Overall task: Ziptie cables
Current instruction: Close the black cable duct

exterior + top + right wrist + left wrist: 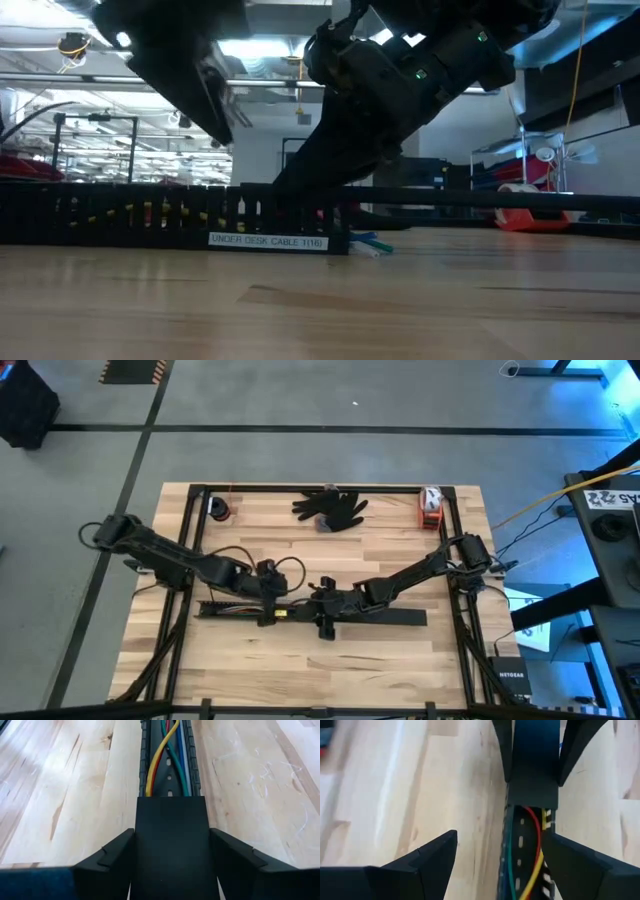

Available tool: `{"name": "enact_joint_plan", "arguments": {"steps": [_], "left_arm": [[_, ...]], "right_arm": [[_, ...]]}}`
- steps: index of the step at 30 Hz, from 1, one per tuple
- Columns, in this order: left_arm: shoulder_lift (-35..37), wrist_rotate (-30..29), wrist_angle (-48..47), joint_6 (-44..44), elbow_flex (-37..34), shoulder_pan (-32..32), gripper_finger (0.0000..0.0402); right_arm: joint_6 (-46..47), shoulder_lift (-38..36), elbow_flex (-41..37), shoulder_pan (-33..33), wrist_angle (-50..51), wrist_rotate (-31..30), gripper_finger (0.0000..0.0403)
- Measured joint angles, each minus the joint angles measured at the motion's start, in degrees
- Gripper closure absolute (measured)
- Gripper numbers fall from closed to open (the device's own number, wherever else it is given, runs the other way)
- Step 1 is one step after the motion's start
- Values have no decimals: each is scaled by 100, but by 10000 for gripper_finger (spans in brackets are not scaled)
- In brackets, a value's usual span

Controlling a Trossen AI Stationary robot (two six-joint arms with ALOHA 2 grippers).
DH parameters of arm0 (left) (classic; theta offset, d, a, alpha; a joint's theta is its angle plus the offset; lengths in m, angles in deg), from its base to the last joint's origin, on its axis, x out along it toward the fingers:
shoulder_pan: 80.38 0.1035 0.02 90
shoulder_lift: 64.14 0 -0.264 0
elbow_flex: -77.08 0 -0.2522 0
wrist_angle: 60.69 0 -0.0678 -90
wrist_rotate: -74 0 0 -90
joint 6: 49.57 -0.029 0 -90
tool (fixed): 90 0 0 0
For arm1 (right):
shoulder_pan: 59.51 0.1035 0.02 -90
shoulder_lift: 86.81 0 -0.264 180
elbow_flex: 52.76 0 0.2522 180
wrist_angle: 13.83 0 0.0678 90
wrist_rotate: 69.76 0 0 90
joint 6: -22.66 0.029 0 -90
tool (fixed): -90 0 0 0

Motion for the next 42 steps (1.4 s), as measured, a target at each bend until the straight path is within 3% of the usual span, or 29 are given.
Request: {"name": "enact_joint_plan", "arguments": {"steps": [5,14,20,24,37,42], "left_arm": [[72,-114,541,73,-117,-279,121],[67,-242,2402,327,-1366,-370,121],[67,-262,3290,-278,-1992,-369,121],[22,55,3860,-463,-2258,-376,121],[-930,159,5063,-361,-2358,-360,123],[-1081,196,5183,-117,-2356,-352,169]], "right_arm": [[29,0,-8,1,-50,7,184],[35,0,-13,4,-96,18,184],[13,0,-13,4,-105,24,184],[-3,0,-13,4,-112,26,184],[-17,4,-13,4,-229,-31,184],[-17,4,-13,4,-247,-37,184]]}}
